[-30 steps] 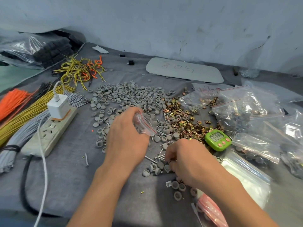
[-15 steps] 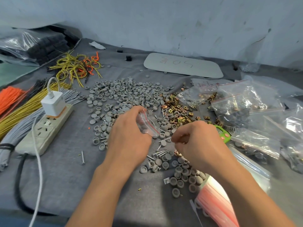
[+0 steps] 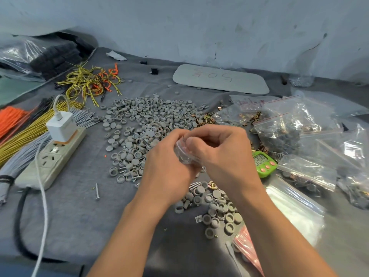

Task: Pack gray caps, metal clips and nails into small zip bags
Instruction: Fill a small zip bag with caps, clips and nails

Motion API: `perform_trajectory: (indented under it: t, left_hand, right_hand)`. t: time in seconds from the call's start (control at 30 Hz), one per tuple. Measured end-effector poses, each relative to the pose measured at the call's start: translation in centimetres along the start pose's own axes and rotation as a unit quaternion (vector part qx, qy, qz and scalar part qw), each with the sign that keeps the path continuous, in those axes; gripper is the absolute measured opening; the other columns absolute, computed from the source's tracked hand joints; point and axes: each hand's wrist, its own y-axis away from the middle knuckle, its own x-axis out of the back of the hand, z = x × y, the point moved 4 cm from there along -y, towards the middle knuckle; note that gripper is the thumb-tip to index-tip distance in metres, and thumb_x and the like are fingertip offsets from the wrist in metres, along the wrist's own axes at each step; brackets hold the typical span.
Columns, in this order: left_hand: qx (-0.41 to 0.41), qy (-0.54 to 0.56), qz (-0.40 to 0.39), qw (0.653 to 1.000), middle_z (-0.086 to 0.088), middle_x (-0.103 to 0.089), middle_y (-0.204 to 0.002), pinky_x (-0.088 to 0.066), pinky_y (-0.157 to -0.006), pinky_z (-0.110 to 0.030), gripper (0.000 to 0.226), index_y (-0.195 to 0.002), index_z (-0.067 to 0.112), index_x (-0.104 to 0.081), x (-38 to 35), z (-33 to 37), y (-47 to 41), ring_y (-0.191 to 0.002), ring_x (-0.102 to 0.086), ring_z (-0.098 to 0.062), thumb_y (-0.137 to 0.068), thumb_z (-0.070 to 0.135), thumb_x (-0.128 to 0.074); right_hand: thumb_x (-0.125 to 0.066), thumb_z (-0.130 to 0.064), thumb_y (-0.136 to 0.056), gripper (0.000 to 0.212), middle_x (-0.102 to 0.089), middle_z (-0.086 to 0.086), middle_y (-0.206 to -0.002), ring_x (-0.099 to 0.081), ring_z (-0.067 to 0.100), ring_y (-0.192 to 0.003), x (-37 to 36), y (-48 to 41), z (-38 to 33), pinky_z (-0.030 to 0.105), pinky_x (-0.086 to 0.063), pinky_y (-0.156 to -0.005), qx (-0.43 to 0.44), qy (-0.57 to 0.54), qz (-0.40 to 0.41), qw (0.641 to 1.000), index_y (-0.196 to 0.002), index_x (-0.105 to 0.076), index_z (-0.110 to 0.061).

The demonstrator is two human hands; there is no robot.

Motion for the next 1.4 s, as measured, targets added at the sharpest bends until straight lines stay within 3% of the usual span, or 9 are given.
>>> perform_trajectory:
  t: [0.13, 0.23, 0.37, 0.6, 0.73, 0.93, 1.17, 1.27, 1.4]
  left_hand:
    - [0.042, 0.001, 0.094, 0.995, 0.029, -0.068, -0.087, -0.043, -0.059, -0.009, 0.050, -0.106, 0.048, -0.062, 1.1, -0.5, -0.2, -0.079, -0.063, 0.009, -0.070, 0.021, -0.085]
    - [0.053, 0.002, 0.177, 0.983, 0.019, -0.069, -0.093, -0.050, -0.074, -0.030, 0.048, -0.111, 0.045, -0.061, 2.6, -0.8, -0.2, -0.086, -0.066, -0.006, -0.074, 0.023, -0.083]
    - [0.052, -0.010, 0.194, 0.979, 0.016, -0.068, -0.100, -0.047, -0.078, -0.033, 0.050, -0.114, 0.046, -0.059, 3.3, -0.9, -0.1, -0.091, -0.064, -0.012, -0.076, 0.021, -0.080]
    - [0.058, -0.049, 0.163, 0.984, 0.015, -0.066, -0.106, -0.044, -0.075, -0.033, 0.058, -0.119, 0.046, -0.058, 3.5, -1.1, -0.1, -0.089, -0.062, -0.015, -0.075, 0.014, -0.077]
    - [0.065, -0.061, 0.148, 0.985, 0.013, -0.066, -0.111, -0.053, -0.082, -0.040, 0.059, -0.121, 0.047, -0.057, 3.6, -1.2, 0.0, -0.091, -0.065, -0.022, -0.076, 0.016, -0.078]
    - [0.060, -0.076, 0.141, 0.985, 0.011, -0.068, -0.108, -0.046, -0.083, -0.034, 0.058, -0.122, 0.045, -0.058, 3.4, -1.8, -0.3, -0.100, -0.061, -0.019, -0.075, 0.019, -0.080]
    - [0.037, -0.097, 0.115, 0.988, 0.018, -0.063, -0.106, -0.037, -0.083, -0.027, 0.056, -0.121, 0.045, -0.058, 2.5, -1.9, -0.2, -0.096, -0.054, -0.009, -0.075, 0.019, -0.079]
    - [0.034, -0.121, 0.080, 0.989, 0.016, -0.065, -0.110, -0.039, -0.082, -0.029, 0.056, -0.122, 0.045, -0.057, 1.9, -1.9, -0.2, -0.099, -0.057, -0.012, -0.076, 0.022, -0.080]
    - [0.009, -0.147, 0.017, 0.989, 0.018, -0.061, -0.108, -0.038, -0.081, -0.023, 0.067, -0.125, 0.047, -0.055, 1.0, -1.5, -0.1, -0.100, -0.056, -0.010, -0.072, 0.019, -0.084]
  right_hand:
    - [-0.076, -0.016, -0.084, 0.014, -0.074, -0.013, -0.068, -0.066, 0.001, -0.059, 1.3, -0.3, 0.9, 0.022, -0.050, -0.058, -0.038, 0.044, 0.058, 0.997, -0.077, -0.081, -0.026]
    - [-0.070, -0.016, -0.090, 0.019, -0.076, -0.017, -0.080, -0.068, -0.004, -0.068, -0.1, 0.3, 2.1, 0.017, -0.056, -0.065, -0.082, 0.227, -0.095, 0.966, -0.087, -0.081, -0.031]
    - [-0.060, -0.005, -0.086, 0.034, -0.076, 0.002, -0.103, -0.071, 0.023, -0.095, -3.4, 2.4, 3.3, 0.035, -0.060, -0.088, -0.081, 0.359, -0.272, 0.889, -0.104, -0.076, -0.028]
    - [-0.059, -0.004, -0.080, 0.025, -0.069, 0.005, -0.093, -0.066, 0.030, -0.089, -2.9, 2.6, 2.9, 0.039, -0.058, -0.079, -0.054, 0.437, -0.310, 0.843, -0.098, -0.068, -0.018]
    - [-0.060, 0.000, -0.077, 0.025, -0.070, 0.007, -0.091, -0.067, 0.030, -0.086, -2.3, 2.5, 2.8, 0.040, -0.060, -0.076, -0.075, 0.440, -0.304, 0.841, -0.095, -0.070, -0.014]
    - [-0.060, 0.001, -0.074, 0.027, -0.072, 0.010, -0.087, -0.068, 0.034, -0.081, -2.2, 2.4, 2.2, 0.042, -0.062, -0.073, -0.049, 0.466, -0.282, 0.837, -0.092, -0.073, -0.014]
    - [-0.064, -0.004, -0.079, 0.026, -0.072, 0.003, -0.090, -0.069, 0.030, -0.085, -2.2, 2.2, 2.9, 0.037, -0.059, -0.075, -0.037, 0.449, -0.256, 0.855, -0.092, -0.072, -0.024]
    - [-0.064, -0.006, -0.084, 0.025, -0.069, -0.008, -0.089, -0.065, 0.020, -0.084, -1.5, 1.4, 2.9, 0.033, -0.055, -0.075, -0.046, 0.388, -0.138, 0.910, -0.090, -0.067, -0.030]
    - [-0.069, -0.012, -0.087, 0.019, -0.067, -0.008, -0.066, -0.060, 0.007, -0.060, 0.0, 0.5, 2.4, 0.022, -0.044, -0.058, -0.077, 0.162, 0.009, 0.984, -0.075, -0.066, -0.027]
